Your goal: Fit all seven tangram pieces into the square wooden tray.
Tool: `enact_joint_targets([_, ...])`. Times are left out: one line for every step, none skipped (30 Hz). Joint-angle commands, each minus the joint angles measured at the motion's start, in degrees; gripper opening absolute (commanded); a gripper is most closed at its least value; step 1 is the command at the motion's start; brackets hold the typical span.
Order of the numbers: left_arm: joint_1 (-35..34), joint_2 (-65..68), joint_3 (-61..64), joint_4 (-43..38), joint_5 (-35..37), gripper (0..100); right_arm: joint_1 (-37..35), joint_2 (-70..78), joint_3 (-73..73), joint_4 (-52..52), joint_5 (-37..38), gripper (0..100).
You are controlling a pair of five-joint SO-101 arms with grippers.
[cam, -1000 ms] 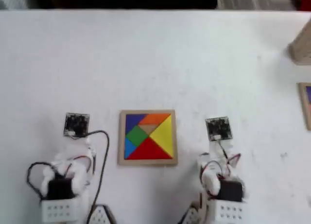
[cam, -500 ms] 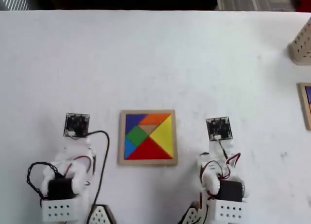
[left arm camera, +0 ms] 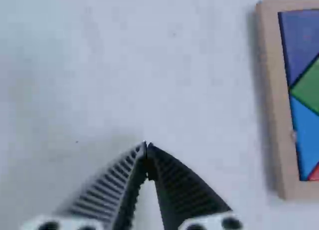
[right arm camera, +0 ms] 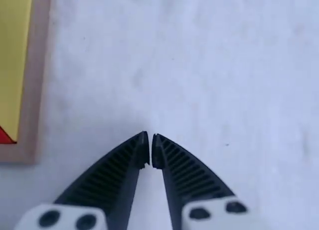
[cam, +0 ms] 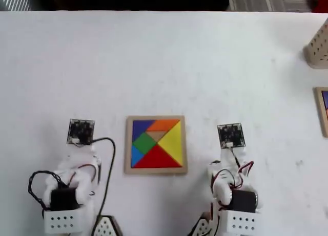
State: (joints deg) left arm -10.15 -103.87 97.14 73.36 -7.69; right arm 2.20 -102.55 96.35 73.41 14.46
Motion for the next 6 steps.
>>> enact_joint_targets([-0.3, -0.5, -0.2, 0.4, -0.4, 2, -0.3, -0.5, 0.5, -0.8, 0.2, 1.8])
enact_joint_targets([-0.3, -0.5, -0.2, 0.4, -0.4, 2, -0.3, -0.5, 0.5, -0.8, 0.2, 1.8])
enact_joint_targets([-0.3, -0.5, -0.2, 0.4, -0.4, 2, -0.3, -0.5, 0.5, -0.8, 0.2, 1.8])
enact_joint_targets([-0.3, -0.5, -0.2, 0.4, -0.4, 2, -0.3, -0.5, 0.5, -0.8, 0.2, 1.8])
enact_joint_targets([-0.3, -0.5, -0.2, 0.4, -0.4, 2, -0.3, -0.5, 0.5, -0.8, 0.2, 1.8])
enact_joint_targets([-0.3, -0.5, -0.2, 0.4, -0.4, 2, -0.3, -0.5, 0.5, -0.8, 0.2, 1.8])
